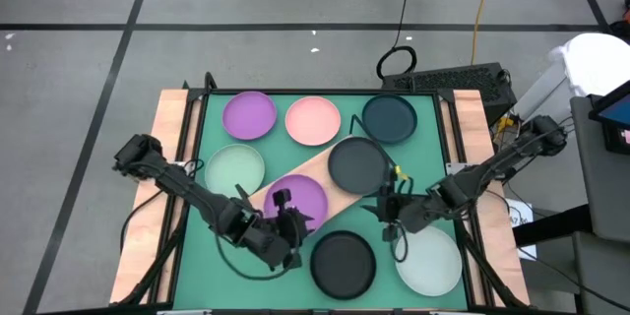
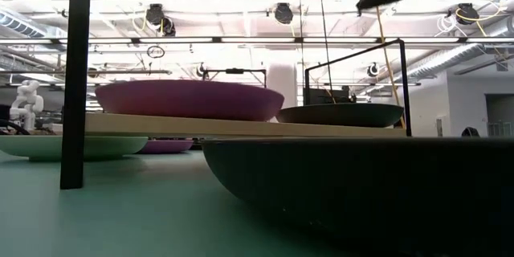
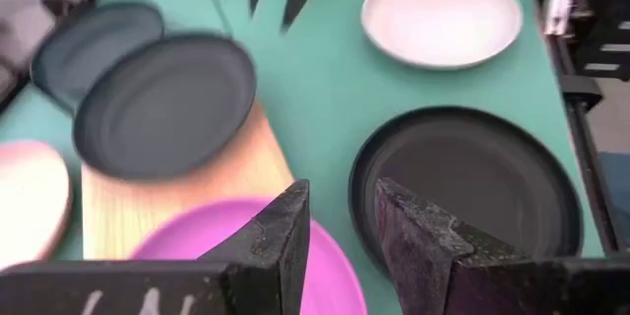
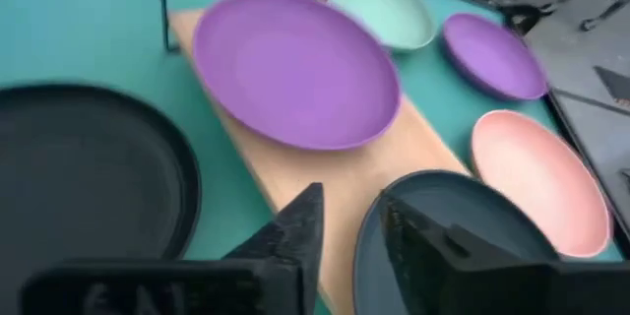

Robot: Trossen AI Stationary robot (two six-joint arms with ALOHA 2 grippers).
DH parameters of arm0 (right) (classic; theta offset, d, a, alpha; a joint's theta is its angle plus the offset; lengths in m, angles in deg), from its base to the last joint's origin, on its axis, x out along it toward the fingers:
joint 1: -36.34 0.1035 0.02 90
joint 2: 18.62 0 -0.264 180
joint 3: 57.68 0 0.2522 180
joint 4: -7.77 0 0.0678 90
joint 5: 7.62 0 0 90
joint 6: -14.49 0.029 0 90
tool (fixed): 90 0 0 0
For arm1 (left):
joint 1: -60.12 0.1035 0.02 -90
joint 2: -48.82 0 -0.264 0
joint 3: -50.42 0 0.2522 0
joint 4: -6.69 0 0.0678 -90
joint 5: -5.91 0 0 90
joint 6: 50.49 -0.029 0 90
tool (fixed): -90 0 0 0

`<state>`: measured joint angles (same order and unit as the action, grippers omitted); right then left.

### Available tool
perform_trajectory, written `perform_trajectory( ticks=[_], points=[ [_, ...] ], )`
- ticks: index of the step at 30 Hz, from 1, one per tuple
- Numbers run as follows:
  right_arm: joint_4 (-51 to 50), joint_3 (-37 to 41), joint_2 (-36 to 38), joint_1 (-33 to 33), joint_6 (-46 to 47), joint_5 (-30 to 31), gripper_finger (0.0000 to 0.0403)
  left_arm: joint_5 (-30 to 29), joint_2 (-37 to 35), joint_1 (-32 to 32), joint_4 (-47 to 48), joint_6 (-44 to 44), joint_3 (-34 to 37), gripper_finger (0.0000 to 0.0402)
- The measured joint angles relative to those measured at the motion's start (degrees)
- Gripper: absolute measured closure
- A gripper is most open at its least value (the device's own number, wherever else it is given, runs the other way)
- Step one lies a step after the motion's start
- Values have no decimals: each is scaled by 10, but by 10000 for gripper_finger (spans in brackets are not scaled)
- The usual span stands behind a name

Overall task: Place and stack plates onto a shelf
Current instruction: Adjust the black plate on the shelf

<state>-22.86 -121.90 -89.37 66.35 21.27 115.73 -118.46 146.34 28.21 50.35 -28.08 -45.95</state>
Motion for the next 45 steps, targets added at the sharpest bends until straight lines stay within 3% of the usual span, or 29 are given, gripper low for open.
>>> perform_trajectory(
  ticks=[7, 18, 23, 27, 37, 41, 45],
  points=[
    [-37, -8, -10, -4, -31, -36, 383, -60, -9, -23, 2, -44, 0, 277],
    [-249, -20, 36, 34, 191, -38, 402, -119, -12, -77, 8, -69, 0, 277],
    [-338, -16, 38, 30, 291, -37, 402, -115, -12, -64, -18, -78, 0, 277],
    [-381, 8, 52, 30, 361, -37, 402, -52, -14, -34, -121, -149, 33, 277],
    [-376, 119, 136, -6, 416, 3, 402, -42, -167, -2, -330, -184, 231, 277],
    [-349, 175, 181, -40, 422, 38, 403, -43, -229, -14, -369, -197, 276, 277],
    [-259, 225, 221, -81, 377, 72, 403, -43, -256, -25, -369, -200, 300, 277]
  ],
)
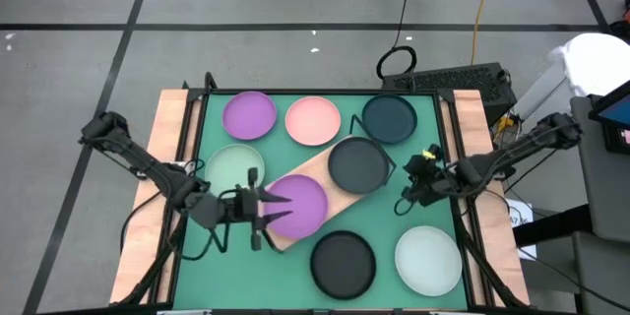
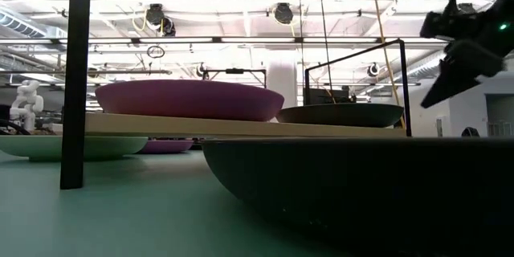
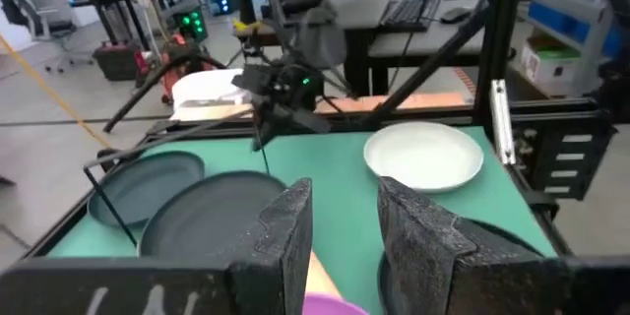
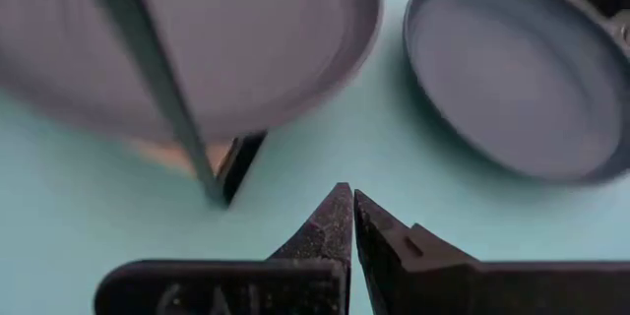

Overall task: Place and stack plates onto a shelf
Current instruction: Adjust the black plate on the shelf

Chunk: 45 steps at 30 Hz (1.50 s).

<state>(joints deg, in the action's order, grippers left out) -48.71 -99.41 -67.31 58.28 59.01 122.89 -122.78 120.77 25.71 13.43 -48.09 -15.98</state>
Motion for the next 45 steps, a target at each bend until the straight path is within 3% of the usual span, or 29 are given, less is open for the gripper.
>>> perform_trajectory(
  ticks=[14, 19, 32, 45],
  points=[
    [353, 176, 45, -161, -191, -3, 403, 0, 0, -10, -8, -27, 4, 277],
    [436, 198, 52, -197, -250, -58, 403, 0, 0, -10, -8, -23, 4, 277],
    [537, 219, 52, -235, -310, -152, 403, 0, 0, -21, -5, -4, 4, 277],
    [550, 219, 52, -235, -318, -168, 403, -3, 0, -21, 8, 10, 4, 277]
  ],
)
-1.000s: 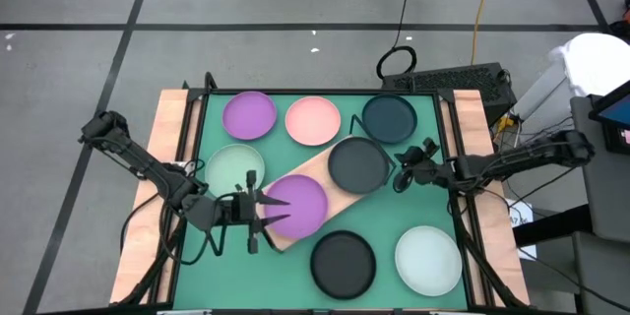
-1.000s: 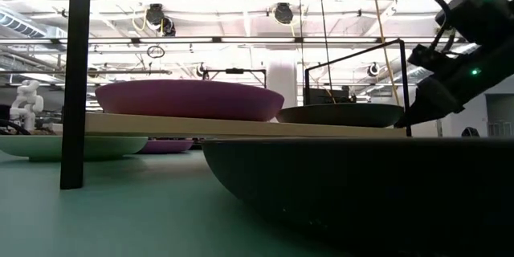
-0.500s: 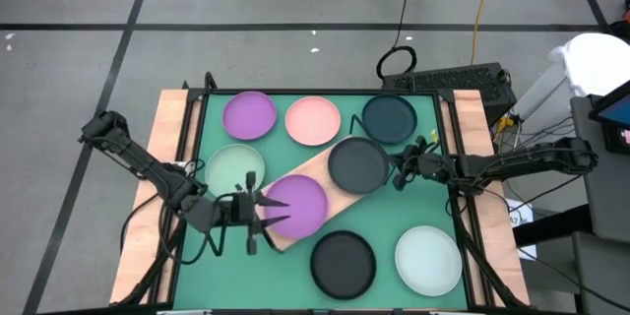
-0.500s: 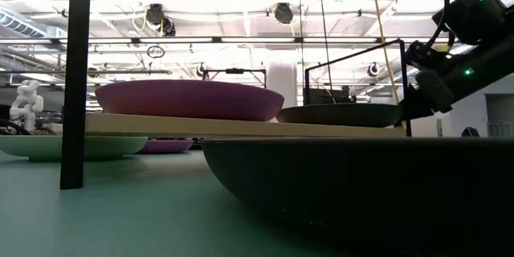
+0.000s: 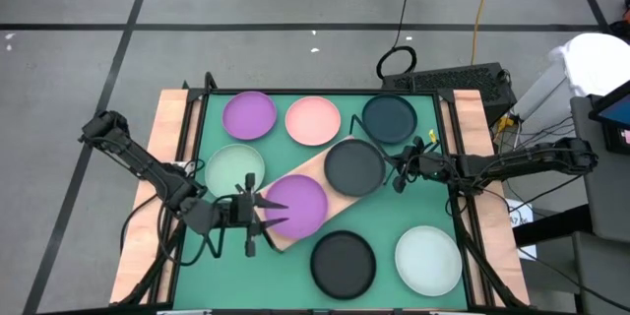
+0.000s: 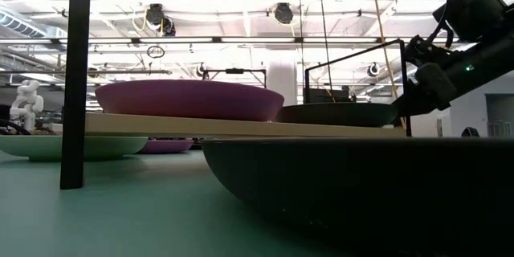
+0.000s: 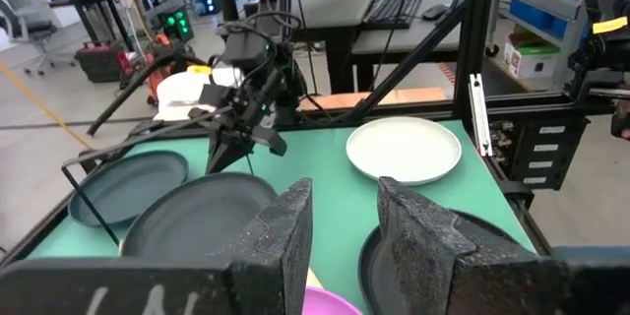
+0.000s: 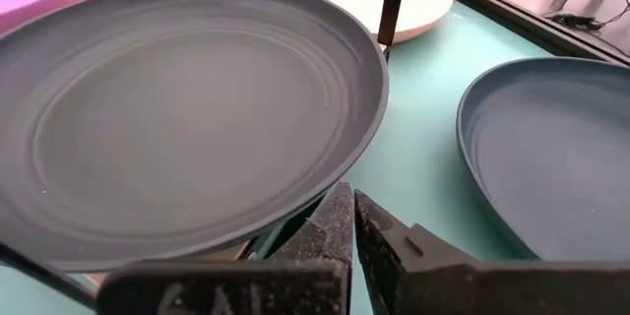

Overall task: Place and stack plates onto a shelf
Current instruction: Adjust the black plate on the shelf

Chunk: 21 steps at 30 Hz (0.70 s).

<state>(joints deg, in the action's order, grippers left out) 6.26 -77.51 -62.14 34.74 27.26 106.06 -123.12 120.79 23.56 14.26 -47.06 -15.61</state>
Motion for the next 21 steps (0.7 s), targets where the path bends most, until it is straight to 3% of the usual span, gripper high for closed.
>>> perform_trajectory(
  ticks=[14, 21],
  points=[
    [6, 0, 0, 0, 0, -45, 403, -1, 1, 22, 22, 28, 0, 277],
    [7, 0, 0, 0, -2, -45, 403, -71, 0, 26, 87, 74, 0, 277]
  ],
)
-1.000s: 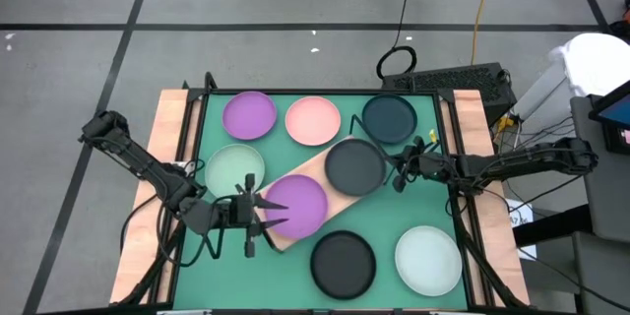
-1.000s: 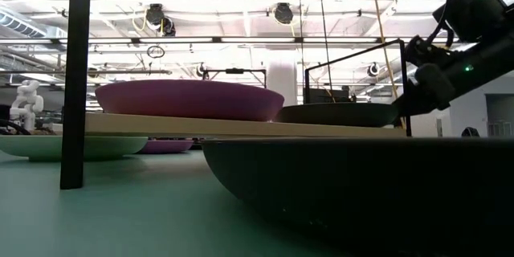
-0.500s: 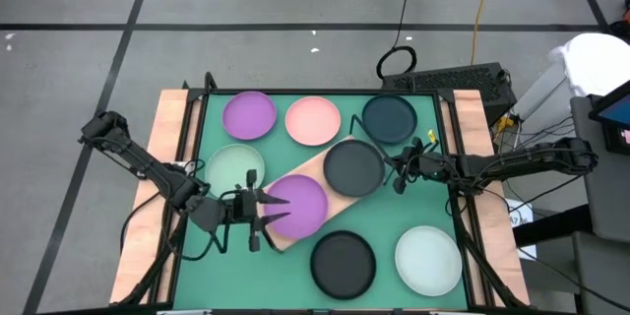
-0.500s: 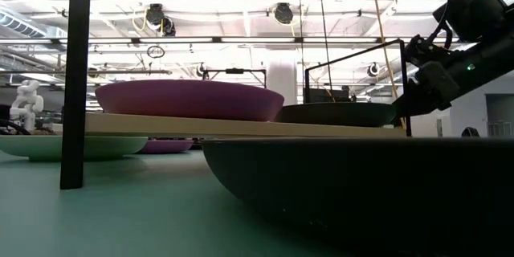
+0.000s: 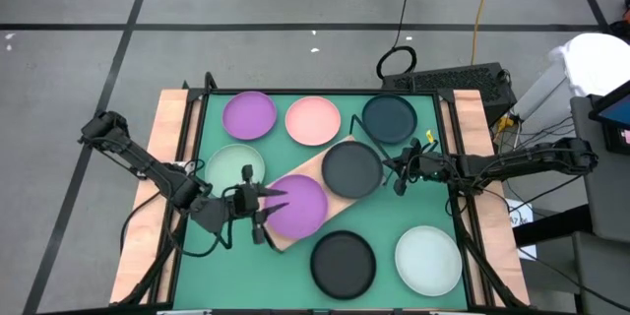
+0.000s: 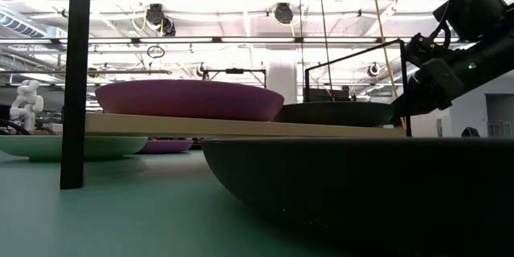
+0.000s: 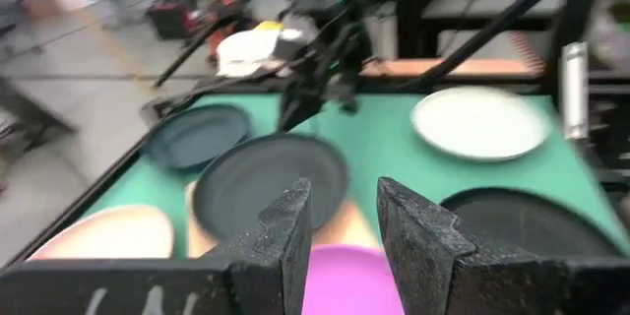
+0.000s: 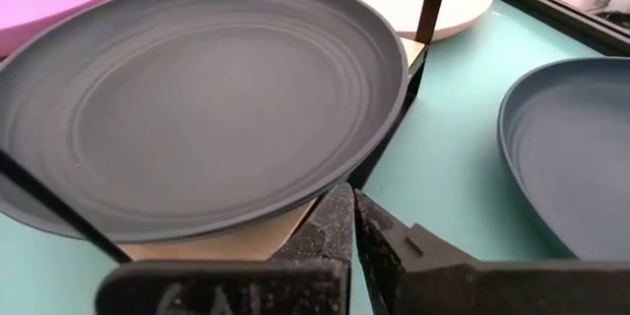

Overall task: Place and stack plates onto a shelf
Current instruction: Adjust the black plate on the shelf, then stack the green plate on top of the black plate on the shelf

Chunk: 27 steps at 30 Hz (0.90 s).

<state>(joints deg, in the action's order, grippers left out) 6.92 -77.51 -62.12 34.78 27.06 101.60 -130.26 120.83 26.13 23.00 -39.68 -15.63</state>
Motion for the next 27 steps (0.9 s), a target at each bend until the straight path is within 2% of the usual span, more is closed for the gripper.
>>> perform_trajectory(
  ticks=[5, 11, 15, 19, 22, 27],
  points=[
    [-1, 0, 11, 0, 0, 2, 403, -4, 0, 10, 39, 43, 0, 277],
    [-30, 0, 47, 0, 3, 4, 403, -9, 0, 23, 42, 57, 0, 277],
    [-126, -24, 69, 0, 20, 33, 403, -11, 0, 26, 42, 60, 0, 277],
    [-215, -61, 81, 0, 41, 34, 403, -21, 0, 26, 41, 60, 0, 277],
    [-242, -82, 83, 0, 51, 37, 403, -27, 0, 26, 41, 60, 0, 277],
    [-260, -100, 83, -4, 52, 81, 403, -30, 0, 26, 34, 61, 0, 277]
  ],
)
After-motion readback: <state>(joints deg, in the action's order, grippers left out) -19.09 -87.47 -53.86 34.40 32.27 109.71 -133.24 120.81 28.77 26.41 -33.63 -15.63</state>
